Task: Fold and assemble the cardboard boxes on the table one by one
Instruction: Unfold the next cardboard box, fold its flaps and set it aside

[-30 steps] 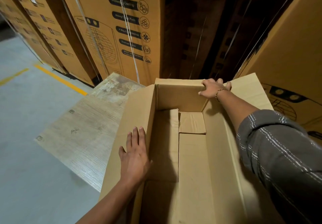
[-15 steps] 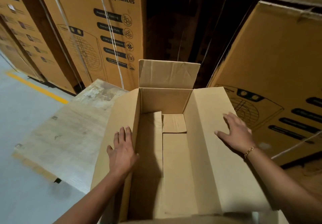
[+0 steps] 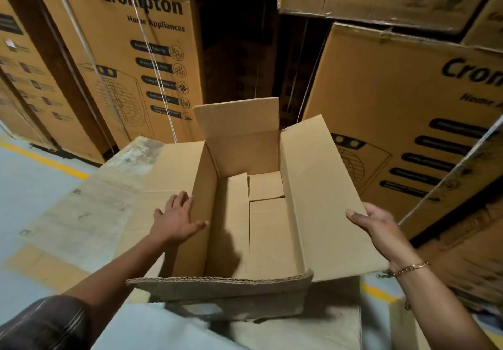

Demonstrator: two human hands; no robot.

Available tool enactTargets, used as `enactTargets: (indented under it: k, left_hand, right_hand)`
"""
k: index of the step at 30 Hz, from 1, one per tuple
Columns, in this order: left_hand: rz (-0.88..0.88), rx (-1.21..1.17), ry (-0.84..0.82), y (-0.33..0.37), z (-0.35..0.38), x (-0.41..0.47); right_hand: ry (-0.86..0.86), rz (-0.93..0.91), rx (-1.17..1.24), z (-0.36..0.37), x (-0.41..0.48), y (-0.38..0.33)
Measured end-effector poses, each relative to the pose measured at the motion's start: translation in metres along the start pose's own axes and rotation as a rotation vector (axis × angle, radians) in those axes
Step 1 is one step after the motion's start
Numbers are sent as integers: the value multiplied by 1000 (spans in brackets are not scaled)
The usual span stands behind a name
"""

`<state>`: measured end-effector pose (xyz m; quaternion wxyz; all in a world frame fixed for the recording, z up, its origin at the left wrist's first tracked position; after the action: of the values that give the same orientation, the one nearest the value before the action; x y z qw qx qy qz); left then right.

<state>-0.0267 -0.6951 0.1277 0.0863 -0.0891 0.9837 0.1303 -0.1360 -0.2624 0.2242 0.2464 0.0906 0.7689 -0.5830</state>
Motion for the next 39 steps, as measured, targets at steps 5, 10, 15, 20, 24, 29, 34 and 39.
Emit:
enactTargets:
  k: [5, 10, 15, 20, 24, 29, 34, 39]
  left_hand:
    - [101, -327, -354, -18, 1, -51]
    - [121, -287, -621, -58, 3, -94]
    - [86, -359, -485, -96, -2, -103]
    - [122, -408, -337, -146, -29, -92]
    - [31, -828, -138, -158, -58, -106]
    - [121, -913, -98, -134, -90, -113]
    - [195, -522, -15, -100, -76, -114]
    - [144, -593, 238, -89, -61, -122]
  right_hand:
    - [47, -74, 52, 16, -33, -36]
    - [58, -104, 163, 66, -47, -49]
    - [-23, -100, 297, 160, -61, -67]
    - [-81, -62, 333, 273, -46, -65]
    - [-145, -23, 322, 348, -37, -60]
    - [-19, -10, -121, 414, -37, -51]
    - [-17, -26, -177, 425, -39, -59]
    - [113, -218, -62, 362, -42, -53]
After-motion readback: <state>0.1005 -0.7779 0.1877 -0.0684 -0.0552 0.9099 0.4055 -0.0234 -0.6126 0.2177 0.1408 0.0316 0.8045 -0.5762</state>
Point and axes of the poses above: each hand's wrist, its own x-axis towards the middle knuckle, its own z-axis out of the palm, y = z × x, the point moved 7 cm from there along x, towards the middle knuckle, and after that the axes turned 15 degrees about z, right-handed, at the moved point
